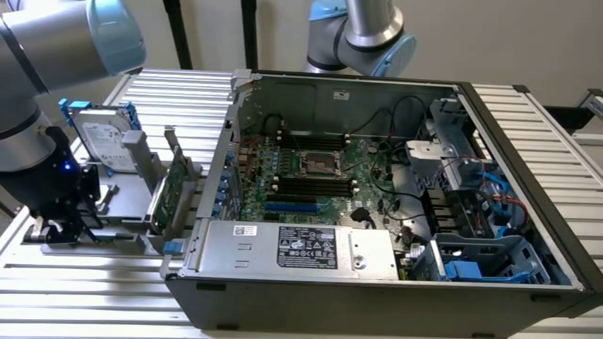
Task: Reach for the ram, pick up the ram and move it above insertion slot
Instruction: 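Pick up the ram and move it above insertion slot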
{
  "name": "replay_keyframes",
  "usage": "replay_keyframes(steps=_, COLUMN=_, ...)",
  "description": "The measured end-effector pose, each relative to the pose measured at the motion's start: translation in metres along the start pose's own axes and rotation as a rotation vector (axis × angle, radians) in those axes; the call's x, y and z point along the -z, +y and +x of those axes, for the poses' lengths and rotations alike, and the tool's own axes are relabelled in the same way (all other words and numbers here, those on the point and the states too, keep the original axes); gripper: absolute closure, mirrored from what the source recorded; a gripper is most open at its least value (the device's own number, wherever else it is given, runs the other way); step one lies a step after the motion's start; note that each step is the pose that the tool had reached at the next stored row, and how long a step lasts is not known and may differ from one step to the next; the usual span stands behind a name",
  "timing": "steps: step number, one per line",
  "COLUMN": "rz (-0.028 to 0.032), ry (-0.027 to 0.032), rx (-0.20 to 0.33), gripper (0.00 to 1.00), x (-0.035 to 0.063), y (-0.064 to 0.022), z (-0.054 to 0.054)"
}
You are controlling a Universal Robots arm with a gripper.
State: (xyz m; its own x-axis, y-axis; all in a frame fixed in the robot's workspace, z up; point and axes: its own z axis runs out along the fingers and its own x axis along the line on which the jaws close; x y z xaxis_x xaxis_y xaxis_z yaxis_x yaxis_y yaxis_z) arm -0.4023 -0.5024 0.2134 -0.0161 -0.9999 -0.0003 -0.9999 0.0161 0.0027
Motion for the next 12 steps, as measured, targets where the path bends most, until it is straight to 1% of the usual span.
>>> replay_keyframes(steps=2, rz=0.005, ry=-0.0001, rx=0.0, gripper=0.69, x=-0.0026, y=0.0, z=0.0)
replay_keyframes(steps=4, rz=0.0076, ry=-0.0003, rx=0.0, gripper=0.69, x=-0.0049, y=0.0, z=0.0)
replay_keyframes(steps=12, rz=0.008, ry=-0.0001, rx=0.0, gripper=0.69, x=-0.0116, y=0.0007, z=0.0)
